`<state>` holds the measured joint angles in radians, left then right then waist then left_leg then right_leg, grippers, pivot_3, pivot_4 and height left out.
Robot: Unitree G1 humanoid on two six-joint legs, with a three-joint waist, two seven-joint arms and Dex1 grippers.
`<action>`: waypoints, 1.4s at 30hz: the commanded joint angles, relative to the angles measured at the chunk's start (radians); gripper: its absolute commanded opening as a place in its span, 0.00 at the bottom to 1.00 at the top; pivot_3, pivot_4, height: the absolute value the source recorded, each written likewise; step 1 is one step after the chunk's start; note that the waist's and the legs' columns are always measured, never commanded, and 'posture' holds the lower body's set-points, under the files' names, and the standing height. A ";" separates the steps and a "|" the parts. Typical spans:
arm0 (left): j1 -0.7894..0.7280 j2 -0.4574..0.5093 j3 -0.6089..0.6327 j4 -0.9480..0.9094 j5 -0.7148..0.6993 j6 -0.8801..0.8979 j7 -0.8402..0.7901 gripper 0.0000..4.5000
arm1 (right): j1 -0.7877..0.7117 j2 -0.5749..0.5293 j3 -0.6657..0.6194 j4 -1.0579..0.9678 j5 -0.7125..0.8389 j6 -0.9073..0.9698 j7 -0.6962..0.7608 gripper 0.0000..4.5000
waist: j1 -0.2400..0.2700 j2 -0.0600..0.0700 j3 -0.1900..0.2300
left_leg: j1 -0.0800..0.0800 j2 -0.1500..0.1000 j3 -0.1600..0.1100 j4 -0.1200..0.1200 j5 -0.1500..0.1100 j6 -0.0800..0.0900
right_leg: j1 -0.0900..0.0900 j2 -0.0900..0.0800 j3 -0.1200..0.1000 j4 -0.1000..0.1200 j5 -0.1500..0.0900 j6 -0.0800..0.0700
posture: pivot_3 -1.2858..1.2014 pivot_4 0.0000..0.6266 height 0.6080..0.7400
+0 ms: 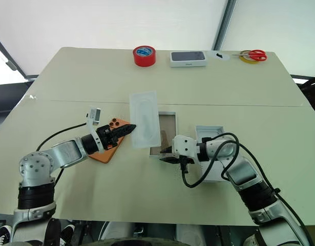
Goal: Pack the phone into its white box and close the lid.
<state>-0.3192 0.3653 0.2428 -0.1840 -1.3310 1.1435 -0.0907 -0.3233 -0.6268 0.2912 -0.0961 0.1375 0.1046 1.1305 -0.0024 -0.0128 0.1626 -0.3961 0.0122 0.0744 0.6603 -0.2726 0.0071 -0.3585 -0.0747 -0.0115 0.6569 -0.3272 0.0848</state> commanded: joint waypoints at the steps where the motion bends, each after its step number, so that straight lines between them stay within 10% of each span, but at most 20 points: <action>1: -0.022 -0.002 -0.024 -0.017 0.017 -0.013 -0.028 0.00 | 0.012 -0.039 -0.074 -0.074 0.058 0.017 0.011 0.66 | 0.001 0.000 0.000 | 0.000 0.000 0.000 0.000 0.000 0.000 | 0.000 0.000 0.000 0.000 0.000 0.000 | 0.52 0.24 0.92; 17: -0.057 -0.119 -0.087 0.066 0.114 -0.017 -0.029 0.00 | -0.030 -0.152 -0.244 0.186 0.012 -0.149 -0.037 0.66 | -0.010 -0.001 0.001 | -0.001 0.000 0.000 -0.002 0.000 0.000 | 0.000 0.001 0.000 -0.003 0.000 0.000 | 0.52 0.24 0.92; 24: -0.088 -0.093 -0.110 0.035 0.129 0.031 -0.048 0.63 | -0.061 -0.120 -0.246 0.183 0.025 -0.140 -0.054 0.67 | -0.010 -0.001 0.002 | -0.001 0.000 0.000 -0.002 0.000 0.000 | 0.000 0.001 0.000 -0.003 0.000 0.001 | 0.52 0.24 0.92; 32: -0.070 0.023 -0.099 -0.053 0.197 -0.022 -0.147 0.63 | -0.147 -0.033 -0.258 0.175 0.075 -0.074 -0.110 0.67 | -0.012 -0.002 0.003 | -0.001 0.000 0.000 -0.002 0.000 0.000 | 0.000 0.001 0.000 -0.003 0.001 0.002 | 0.52 0.24 0.92; 39: 0.049 0.145 -0.047 -0.131 0.499 -0.477 -0.413 0.64 | -0.202 0.094 -0.163 0.187 -0.029 -0.104 -0.217 0.02 | -0.013 -0.001 0.004 | 0.000 0.000 0.001 -0.010 0.003 -0.004 | -0.002 0.001 0.000 -0.007 0.001 0.001 | 0.52 0.24 0.92; 42: 0.148 0.234 -0.105 -0.110 0.732 -0.764 -0.588 0.64 | -0.226 0.139 -0.102 0.233 -0.117 -0.137 -0.270 0.01 | -0.017 -0.001 0.004 | -0.001 0.001 0.001 -0.011 0.003 -0.005 | -0.005 0.001 0.000 -0.006 0.001 0.001 | 0.52 0.24 0.92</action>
<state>-0.1966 0.5768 0.1582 -0.2903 -0.6950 0.5102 -0.5901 -0.5299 -0.4908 0.1822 0.1310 0.0518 -0.0077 0.8880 -0.0196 -0.0139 0.1663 -0.3975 0.0127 0.0764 0.6481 -0.2691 0.0014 -0.3638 -0.0736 -0.0113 0.6507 -0.3263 0.0860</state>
